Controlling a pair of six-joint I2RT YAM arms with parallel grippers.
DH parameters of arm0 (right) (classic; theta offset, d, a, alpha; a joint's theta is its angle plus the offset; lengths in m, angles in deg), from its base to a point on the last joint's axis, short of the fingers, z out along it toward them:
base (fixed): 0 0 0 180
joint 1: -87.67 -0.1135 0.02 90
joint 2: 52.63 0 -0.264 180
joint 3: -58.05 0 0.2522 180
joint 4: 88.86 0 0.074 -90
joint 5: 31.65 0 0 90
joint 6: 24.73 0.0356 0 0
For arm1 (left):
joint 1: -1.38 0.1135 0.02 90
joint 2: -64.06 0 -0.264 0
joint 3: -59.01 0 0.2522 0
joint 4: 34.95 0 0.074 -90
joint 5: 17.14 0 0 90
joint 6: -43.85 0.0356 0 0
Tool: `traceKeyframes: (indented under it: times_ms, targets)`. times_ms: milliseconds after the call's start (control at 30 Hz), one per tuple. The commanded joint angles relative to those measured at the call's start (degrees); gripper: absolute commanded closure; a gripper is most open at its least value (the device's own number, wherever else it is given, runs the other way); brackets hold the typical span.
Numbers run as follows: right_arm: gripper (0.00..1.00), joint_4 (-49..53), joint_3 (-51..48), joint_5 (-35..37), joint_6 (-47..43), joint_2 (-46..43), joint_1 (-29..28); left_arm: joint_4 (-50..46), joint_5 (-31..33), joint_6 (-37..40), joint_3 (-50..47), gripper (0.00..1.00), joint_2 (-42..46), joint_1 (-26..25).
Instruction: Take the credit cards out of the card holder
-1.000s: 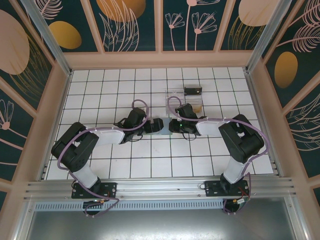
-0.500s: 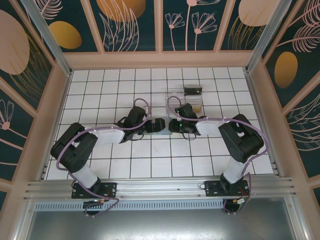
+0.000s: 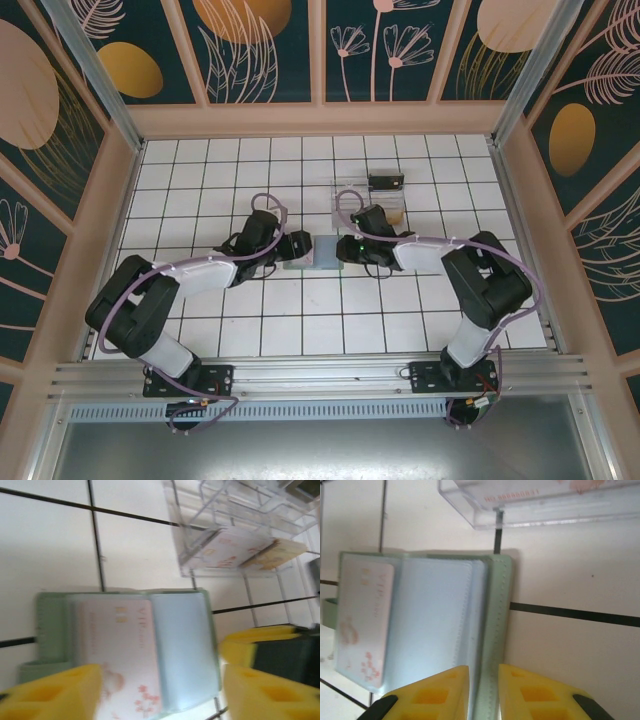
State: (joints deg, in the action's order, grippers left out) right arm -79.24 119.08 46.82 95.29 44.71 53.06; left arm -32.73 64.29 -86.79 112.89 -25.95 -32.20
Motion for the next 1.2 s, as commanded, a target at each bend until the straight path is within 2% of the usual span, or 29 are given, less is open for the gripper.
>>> traceKeyframes:
  times_ms: [0,133,333,500,900,1167]
  targets:
    - [0.75,-1.9,0.54,-0.03,3.11,-3.91,-0.52,-1.36,1.75,1.82,-1.27,0.56,0.91,1.3]
    - [0.75,-2.93,2.33,-1.92,4.66,-4.3,-1.58,-2.31,3.87,3.09,-0.88,0.87,-0.75,2.44]
    - [0.77,-6.41,5.1,-8.98,9.41,0.31,-1.8,0.1,1.98,3.96,-0.64,0.98,-3.55,3.28]
    - [0.8,-7.29,7.6,-12.3,12.11,4.22,-2.05,2.0,0.61,3.89,-1.26,0.99,-4.8,3.26]
    - [0.8,-7.15,9.67,-14.64,14.38,9.77,-2.76,2.29,-1.69,3.93,-0.74,0.97,-6.48,3.3]
    - [0.78,-6.48,10.21,-15.8,14.57,11.51,-2.84,0.16,0.32,2.59,-0.82,1.0,-7.81,3.28]
